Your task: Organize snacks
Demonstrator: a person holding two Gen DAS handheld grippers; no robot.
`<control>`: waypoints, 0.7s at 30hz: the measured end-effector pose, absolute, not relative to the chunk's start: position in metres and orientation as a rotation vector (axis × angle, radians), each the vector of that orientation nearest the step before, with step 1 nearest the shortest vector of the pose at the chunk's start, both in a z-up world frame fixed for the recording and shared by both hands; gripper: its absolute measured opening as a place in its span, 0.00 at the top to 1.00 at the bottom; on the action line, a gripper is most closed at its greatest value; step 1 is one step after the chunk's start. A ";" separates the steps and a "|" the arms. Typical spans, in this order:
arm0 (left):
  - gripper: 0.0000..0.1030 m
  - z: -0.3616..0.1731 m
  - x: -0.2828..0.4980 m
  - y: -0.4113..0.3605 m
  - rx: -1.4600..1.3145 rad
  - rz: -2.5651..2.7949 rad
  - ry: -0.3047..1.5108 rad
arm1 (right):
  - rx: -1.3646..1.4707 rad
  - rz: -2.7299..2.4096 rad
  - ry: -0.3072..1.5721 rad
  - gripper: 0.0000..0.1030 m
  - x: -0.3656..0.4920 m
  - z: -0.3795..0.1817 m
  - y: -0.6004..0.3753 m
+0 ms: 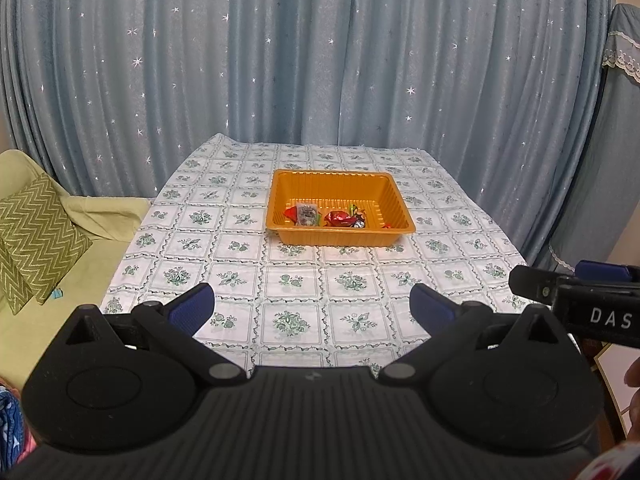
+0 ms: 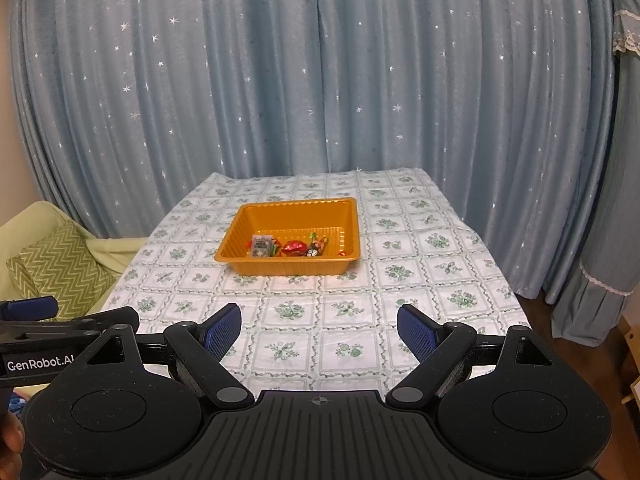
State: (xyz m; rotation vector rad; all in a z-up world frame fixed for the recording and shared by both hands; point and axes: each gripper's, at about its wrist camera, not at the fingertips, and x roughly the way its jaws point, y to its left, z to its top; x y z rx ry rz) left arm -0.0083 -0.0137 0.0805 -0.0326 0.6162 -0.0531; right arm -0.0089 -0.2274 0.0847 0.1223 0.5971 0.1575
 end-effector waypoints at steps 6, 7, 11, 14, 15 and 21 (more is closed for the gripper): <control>0.00 0.080 -0.008 -0.013 -0.033 -0.054 0.616 | 0.123 0.156 0.597 0.18 -0.009 0.085 -0.227; 0.00 0.080 -0.008 -0.013 -0.032 -0.055 0.616 | 0.123 0.156 0.597 0.18 -0.009 0.085 -0.227; 0.00 0.081 -0.007 -0.014 -0.030 -0.054 0.615 | 0.123 0.157 0.597 0.18 -0.009 0.085 -0.227; 0.00 0.080 -0.007 -0.014 -0.027 -0.052 0.612 | 0.123 0.157 0.597 0.18 -0.009 0.085 -0.227; 0.00 0.080 -0.007 -0.014 -0.027 -0.052 0.612 | 0.123 0.157 0.597 0.18 -0.009 0.085 -0.227; 0.00 0.080 -0.008 -0.015 -0.022 -0.060 0.594 | 0.123 0.156 0.597 0.18 -0.009 0.084 -0.227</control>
